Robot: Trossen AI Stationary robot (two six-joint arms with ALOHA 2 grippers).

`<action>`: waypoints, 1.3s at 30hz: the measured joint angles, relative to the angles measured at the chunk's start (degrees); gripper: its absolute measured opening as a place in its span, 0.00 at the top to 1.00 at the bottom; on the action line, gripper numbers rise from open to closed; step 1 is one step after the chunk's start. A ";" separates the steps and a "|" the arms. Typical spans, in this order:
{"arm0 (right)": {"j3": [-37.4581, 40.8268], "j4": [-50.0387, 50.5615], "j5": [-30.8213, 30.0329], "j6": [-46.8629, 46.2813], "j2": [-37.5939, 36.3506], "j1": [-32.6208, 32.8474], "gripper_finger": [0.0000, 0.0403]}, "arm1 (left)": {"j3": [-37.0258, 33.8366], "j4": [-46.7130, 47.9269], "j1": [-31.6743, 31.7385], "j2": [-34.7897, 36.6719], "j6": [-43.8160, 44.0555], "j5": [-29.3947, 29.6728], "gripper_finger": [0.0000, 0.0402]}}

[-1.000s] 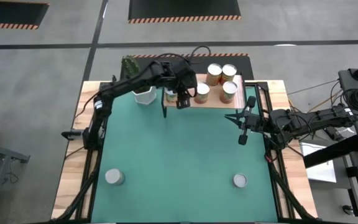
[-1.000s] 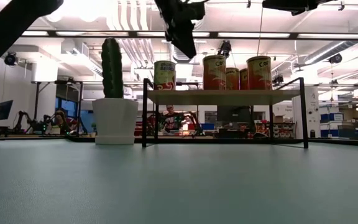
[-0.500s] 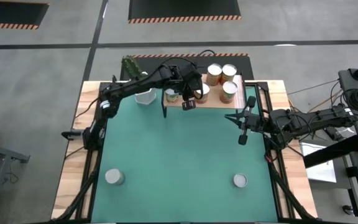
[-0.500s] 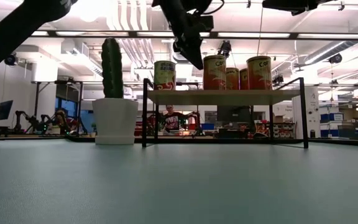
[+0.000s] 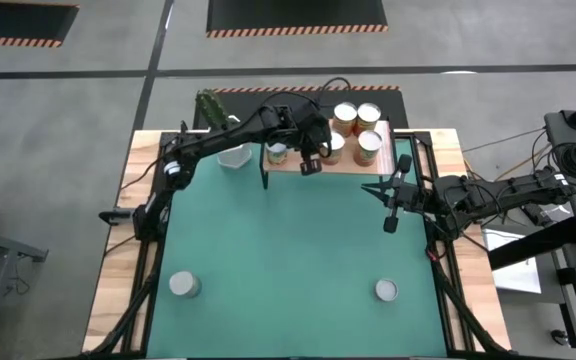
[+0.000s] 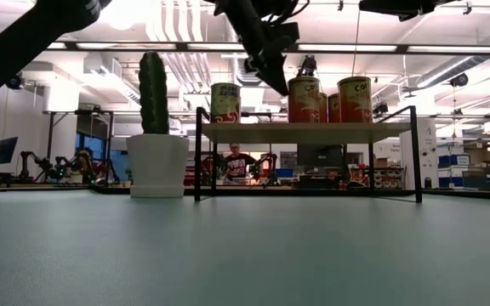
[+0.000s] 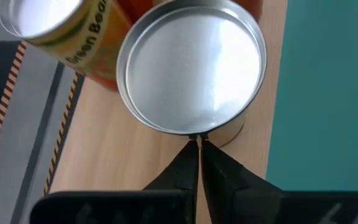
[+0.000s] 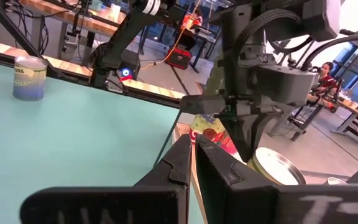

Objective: Pick and place cans onto a shelf
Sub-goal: Put the canned corn on the shelf

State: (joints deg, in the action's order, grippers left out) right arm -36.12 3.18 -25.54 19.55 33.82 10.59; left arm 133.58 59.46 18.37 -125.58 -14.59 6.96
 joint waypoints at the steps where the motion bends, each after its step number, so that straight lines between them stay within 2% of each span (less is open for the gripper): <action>1: 0.00 0.00 0.00 -0.01 0.00 0.00 0.97 | 0.00 -0.44 0.00 -0.02 0.01 0.00 1.00; 39: 0.00 0.00 0.00 0.00 0.00 0.02 0.97 | 0.00 -8.09 0.50 0.00 -1.44 -0.02 1.00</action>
State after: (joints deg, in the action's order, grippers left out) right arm -36.12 3.18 -25.54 19.55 33.82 10.61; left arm 133.58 51.38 18.87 -125.58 -16.03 6.94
